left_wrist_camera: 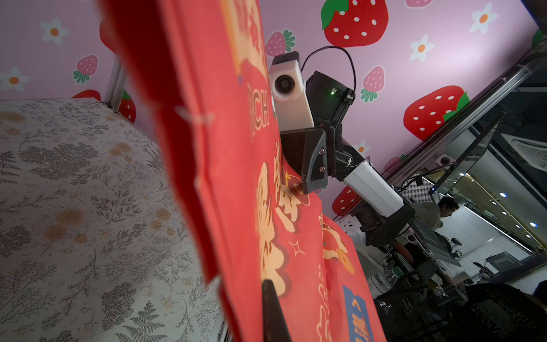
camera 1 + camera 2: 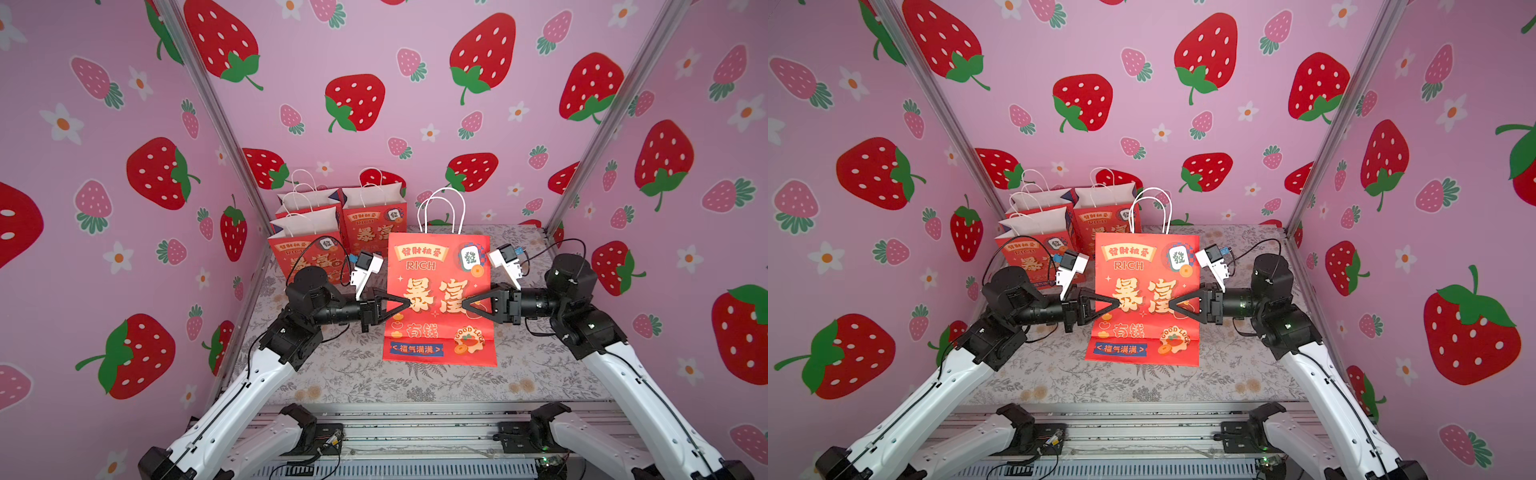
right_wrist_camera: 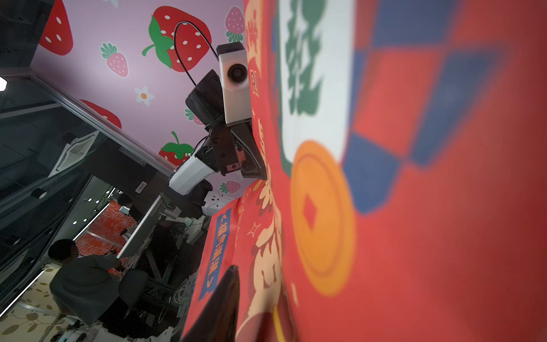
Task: Put away the paper bag
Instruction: Press the paper bag.
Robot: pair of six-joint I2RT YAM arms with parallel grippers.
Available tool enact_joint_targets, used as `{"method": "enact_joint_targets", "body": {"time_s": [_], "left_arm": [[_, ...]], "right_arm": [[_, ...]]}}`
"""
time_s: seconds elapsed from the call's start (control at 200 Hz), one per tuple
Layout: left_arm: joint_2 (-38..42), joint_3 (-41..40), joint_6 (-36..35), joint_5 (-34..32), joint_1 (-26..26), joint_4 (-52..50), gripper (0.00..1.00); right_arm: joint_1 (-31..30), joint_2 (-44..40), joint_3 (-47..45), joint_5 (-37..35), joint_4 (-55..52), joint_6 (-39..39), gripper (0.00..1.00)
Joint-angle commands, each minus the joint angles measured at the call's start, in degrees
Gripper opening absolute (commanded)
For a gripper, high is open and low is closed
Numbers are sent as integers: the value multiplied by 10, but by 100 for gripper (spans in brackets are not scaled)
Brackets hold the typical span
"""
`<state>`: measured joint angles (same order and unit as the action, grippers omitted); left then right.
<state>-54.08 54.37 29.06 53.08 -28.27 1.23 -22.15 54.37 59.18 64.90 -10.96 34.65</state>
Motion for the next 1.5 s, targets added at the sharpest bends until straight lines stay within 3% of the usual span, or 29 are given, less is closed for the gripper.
{"method": "enact_joint_targets", "body": {"time_s": [0.0,0.15,0.19,0.25,0.395,0.505,0.81,0.885,1.016,1.126,1.231,1.376,1.496], "left_arm": [[7,18,-27,-22,4,-12,0],[5,21,-41,-19,4,-30,0],[5,22,-44,-16,4,-35,4],[4,24,-50,-7,4,-44,17],[-1,27,-68,30,5,-66,52],[-12,28,-74,53,5,-76,59],[-18,25,-68,59,5,-62,11],[-16,25,-66,51,5,-59,4],[-10,24,-62,35,5,-53,0],[-8,23,-60,25,5,-51,0],[-5,22,-59,22,5,-48,0],[-3,21,-56,21,5,-44,0],[-4,18,-52,30,5,-37,0]], "right_arm": [[-3,-1,10,-13,-35,-16,26],[-3,4,18,-34,-55,-26,8],[-4,3,19,-38,-55,-26,4],[-3,1,23,-45,-56,-27,0],[-3,-3,39,-48,-65,-35,0],[-2,-8,50,-49,-71,-41,0],[-2,-10,58,-36,-85,-52,0],[-2,-12,53,-25,-85,-50,11],[-4,-17,33,-21,-83,-45,41],[-6,-37,17,-24,-79,-38,49],[-9,-42,7,-27,-69,-28,49],[-10,-41,5,-30,-66,-28,30],[-11,-39,5,-32,-52,-18,23]]}}
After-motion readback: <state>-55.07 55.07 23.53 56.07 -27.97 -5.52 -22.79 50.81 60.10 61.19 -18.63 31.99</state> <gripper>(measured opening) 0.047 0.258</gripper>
